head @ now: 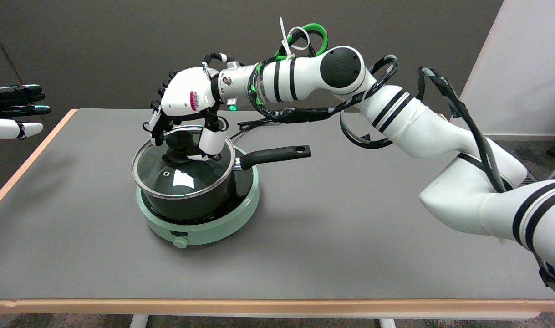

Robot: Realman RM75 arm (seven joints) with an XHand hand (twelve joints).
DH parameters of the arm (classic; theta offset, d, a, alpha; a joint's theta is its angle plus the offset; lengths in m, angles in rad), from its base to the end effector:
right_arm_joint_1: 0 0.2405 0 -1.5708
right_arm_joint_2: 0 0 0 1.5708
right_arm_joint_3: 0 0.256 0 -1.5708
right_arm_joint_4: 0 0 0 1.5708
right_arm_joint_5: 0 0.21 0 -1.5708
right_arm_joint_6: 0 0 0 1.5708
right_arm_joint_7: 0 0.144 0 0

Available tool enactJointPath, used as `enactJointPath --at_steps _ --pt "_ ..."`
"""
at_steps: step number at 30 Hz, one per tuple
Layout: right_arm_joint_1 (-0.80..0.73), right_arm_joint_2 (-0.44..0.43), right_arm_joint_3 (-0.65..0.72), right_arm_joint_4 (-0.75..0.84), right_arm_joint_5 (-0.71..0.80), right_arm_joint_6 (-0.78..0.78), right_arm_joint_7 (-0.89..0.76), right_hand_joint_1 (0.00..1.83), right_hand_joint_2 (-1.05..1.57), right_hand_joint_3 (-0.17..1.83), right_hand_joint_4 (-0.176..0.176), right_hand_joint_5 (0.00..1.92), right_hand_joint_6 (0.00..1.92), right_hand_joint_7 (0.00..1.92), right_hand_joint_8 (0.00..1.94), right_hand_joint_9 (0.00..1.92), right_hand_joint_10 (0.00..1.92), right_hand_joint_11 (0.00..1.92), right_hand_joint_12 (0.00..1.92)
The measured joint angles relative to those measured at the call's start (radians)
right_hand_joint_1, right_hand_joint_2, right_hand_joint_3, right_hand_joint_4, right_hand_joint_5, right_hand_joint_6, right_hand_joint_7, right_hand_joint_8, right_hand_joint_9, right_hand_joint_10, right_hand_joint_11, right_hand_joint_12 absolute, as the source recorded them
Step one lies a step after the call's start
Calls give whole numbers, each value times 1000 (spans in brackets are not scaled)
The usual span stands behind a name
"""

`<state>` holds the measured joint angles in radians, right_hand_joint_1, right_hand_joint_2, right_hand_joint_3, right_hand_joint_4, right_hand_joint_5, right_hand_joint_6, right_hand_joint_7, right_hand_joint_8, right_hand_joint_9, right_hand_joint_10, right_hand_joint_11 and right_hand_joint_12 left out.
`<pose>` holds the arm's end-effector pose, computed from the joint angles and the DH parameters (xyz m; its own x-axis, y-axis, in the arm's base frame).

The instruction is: Pick up the pot lid.

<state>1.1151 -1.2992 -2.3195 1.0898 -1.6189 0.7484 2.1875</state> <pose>-0.0802 -0.4743 0.0984 0.9293 0.0781 -0.3609 0.2583 -0.8359 0.4843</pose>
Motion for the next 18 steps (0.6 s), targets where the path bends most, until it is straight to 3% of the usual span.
enactJointPath --at_steps 11,15,17,18 --pt "-7 -2 -3 -2 12 -11 0 839 683 829 176 700 625 860 424 806 683 539 1050" --pt "-10 -2 -4 -3 17 -16 0 873 695 815 176 721 797 882 615 827 813 511 1136" --pt "-11 -3 -4 -3 20 -19 0 927 1080 287 176 774 1325 880 767 826 947 497 1193" --pt "-12 -3 -4 -3 20 -19 0 931 1072 298 176 779 1323 881 825 824 1018 486 1222"
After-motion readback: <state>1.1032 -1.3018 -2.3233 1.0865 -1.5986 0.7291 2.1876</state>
